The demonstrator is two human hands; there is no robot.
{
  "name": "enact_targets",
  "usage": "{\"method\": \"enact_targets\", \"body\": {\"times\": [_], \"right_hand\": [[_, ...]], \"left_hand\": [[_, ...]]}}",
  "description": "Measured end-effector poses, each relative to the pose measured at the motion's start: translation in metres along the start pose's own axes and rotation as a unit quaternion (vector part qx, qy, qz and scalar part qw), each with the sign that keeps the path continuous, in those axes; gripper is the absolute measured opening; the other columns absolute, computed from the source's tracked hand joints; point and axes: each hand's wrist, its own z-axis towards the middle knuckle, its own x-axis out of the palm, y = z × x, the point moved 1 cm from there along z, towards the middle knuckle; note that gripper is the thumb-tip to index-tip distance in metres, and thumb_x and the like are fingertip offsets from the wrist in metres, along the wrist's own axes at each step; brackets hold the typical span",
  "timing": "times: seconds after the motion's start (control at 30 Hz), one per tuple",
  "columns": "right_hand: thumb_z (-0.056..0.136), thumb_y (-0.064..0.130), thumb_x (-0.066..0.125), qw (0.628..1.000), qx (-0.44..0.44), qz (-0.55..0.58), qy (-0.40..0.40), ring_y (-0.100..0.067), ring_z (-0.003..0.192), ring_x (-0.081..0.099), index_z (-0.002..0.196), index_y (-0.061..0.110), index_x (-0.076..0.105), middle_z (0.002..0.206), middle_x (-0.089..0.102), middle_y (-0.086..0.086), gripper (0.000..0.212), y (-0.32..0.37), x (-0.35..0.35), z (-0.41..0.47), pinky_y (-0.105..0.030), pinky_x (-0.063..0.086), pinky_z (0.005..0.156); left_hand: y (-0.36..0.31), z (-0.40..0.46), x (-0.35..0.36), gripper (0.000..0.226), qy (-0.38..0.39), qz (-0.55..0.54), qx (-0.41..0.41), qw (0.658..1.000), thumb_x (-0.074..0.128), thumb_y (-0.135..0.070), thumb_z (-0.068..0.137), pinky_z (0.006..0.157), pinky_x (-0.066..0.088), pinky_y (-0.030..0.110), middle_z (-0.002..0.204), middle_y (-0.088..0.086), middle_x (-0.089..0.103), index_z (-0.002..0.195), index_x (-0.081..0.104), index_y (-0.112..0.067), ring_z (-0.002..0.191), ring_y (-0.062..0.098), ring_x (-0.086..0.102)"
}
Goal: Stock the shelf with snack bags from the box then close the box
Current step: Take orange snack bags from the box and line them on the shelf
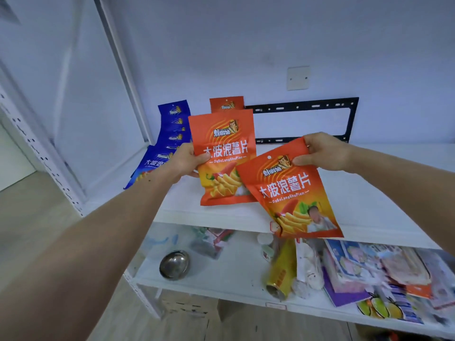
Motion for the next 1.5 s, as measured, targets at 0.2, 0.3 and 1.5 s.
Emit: {"method": "enact_targets", "body": {"times": [0.2, 0.3, 1.5], "right_hand": [[0.087, 0.017, 0.069, 0.999, 0.003, 0.001, 0.034, -0.021, 0.088, 0.071, 0.108, 0.016, 0.059, 0.103, 0.072, -0.005, 0.023, 0.001, 0.008, 0.099, -0.040, 0.058, 0.081], [0.088, 0.013, 0.068, 0.999, 0.011, 0.004, 0.049, -0.016, 0.079, 0.073, 0.104, 0.016, 0.061, 0.098, 0.073, -0.004, 0.018, 0.002, 0.014, 0.138, -0.026, 0.059, 0.064], [0.093, 0.017, 0.062, 0.946, 0.282, 0.159, -0.033, -0.026, 0.096, 0.067, 0.120, 0.008, 0.057, 0.109, 0.068, -0.011, 0.029, -0.009, 0.145, 0.259, -0.044, 0.054, 0.083]], "left_hand": [[0.030, 0.087, -0.011, 0.038, 0.026, 0.026, -0.047, 0.998, 0.061, -0.028, 0.093, 0.070, 0.057, 0.033, 0.115, 0.006, 0.066, 0.128, 0.053, -0.012, 0.090, 0.019, 0.067], [0.043, 0.126, -0.014, 0.042, 0.044, 0.028, -0.071, 0.996, 0.063, -0.027, 0.092, 0.073, 0.058, 0.034, 0.117, 0.008, 0.066, 0.130, 0.053, -0.012, 0.093, 0.022, 0.068], [0.121, 0.247, -0.027, 0.018, 0.124, 0.085, -0.108, 0.983, 0.057, -0.020, 0.097, 0.065, 0.056, 0.030, 0.106, 0.014, 0.067, 0.105, 0.056, -0.004, 0.083, 0.022, 0.067]]}}
